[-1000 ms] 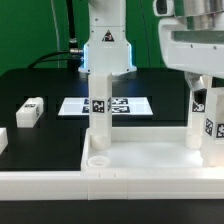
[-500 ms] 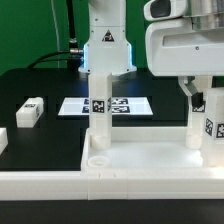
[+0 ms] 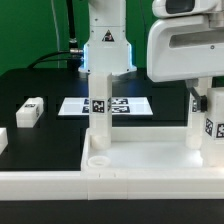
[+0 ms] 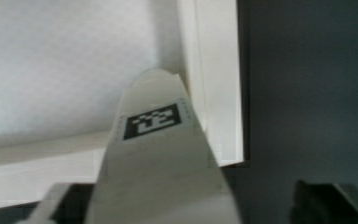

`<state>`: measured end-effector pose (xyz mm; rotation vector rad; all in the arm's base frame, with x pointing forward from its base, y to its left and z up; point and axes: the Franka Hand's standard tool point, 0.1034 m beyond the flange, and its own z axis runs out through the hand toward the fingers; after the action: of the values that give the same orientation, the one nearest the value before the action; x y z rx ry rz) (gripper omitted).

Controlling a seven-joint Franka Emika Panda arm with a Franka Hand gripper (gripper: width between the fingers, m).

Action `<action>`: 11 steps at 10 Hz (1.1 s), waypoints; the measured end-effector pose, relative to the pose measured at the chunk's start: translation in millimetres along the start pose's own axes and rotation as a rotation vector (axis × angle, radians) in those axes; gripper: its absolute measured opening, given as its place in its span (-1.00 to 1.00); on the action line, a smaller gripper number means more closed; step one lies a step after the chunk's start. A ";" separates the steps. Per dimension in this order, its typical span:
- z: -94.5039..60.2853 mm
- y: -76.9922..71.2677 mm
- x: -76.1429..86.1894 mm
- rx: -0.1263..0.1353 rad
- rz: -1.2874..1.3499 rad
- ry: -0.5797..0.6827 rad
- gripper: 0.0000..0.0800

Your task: Assemble desk

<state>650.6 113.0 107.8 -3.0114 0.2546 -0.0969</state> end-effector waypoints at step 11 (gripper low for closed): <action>-5.5 55.5 6.1 -0.119 0.621 0.033 -0.25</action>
Offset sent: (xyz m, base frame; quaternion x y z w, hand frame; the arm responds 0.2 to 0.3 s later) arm 0.0000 0.0000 0.0000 0.0000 0.0000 0.1938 0.9810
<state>647.2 57.0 106.7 -2.8852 1.2081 -0.0742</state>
